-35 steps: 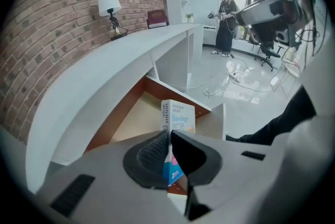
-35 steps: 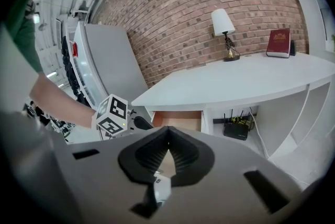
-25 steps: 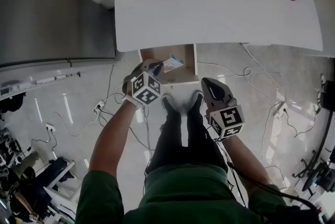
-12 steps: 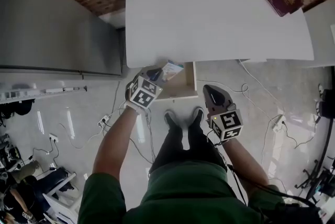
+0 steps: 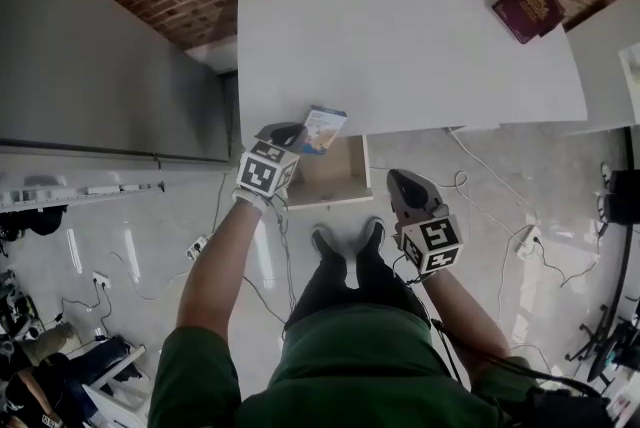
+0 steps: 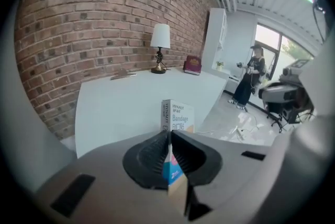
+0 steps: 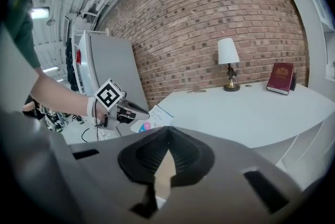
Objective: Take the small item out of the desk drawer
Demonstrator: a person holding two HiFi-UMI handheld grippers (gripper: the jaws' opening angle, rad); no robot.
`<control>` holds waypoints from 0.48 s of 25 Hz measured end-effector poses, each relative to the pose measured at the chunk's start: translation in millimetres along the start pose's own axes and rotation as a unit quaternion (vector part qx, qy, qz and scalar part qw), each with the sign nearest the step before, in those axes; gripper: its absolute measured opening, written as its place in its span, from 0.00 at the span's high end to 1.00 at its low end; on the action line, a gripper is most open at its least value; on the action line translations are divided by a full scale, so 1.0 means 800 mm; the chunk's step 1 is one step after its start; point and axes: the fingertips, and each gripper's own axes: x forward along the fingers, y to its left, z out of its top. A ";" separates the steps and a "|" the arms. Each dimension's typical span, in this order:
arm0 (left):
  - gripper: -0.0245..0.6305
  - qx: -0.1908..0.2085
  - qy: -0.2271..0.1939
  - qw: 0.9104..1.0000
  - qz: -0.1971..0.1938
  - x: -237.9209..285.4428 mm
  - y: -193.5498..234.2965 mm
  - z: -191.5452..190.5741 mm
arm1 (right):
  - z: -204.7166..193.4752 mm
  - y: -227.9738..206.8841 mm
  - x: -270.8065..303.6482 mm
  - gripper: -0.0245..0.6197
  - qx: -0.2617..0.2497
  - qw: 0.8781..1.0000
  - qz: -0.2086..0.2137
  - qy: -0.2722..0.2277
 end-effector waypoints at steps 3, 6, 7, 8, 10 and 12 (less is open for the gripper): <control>0.93 -0.053 -0.019 0.998 -0.008 0.001 0.014 0.013 | 0.005 -0.007 0.000 0.95 0.003 1.000 -0.007 -0.001; 0.93 -0.117 -0.031 0.993 -0.013 0.001 0.032 0.018 | 0.009 -0.010 0.001 0.95 0.008 1.000 -0.013 -0.002; 0.93 -0.138 -0.034 0.990 -0.016 0.001 0.039 0.018 | 0.011 -0.011 0.002 0.95 0.009 1.000 -0.015 -0.003; 0.93 -0.158 -0.036 0.987 -0.022 0.005 0.045 0.015 | 0.012 -0.011 0.002 0.95 0.011 1.000 -0.016 -0.003; 0.93 -0.196 -0.035 0.979 -0.047 0.020 0.053 0.002 | 0.011 -0.011 0.002 0.95 0.011 1.000 -0.019 0.000; 0.93 -0.230 -0.034 0.970 -0.066 0.032 0.060 -0.007 | 0.006 -0.011 0.002 0.95 0.009 1.000 -0.022 0.005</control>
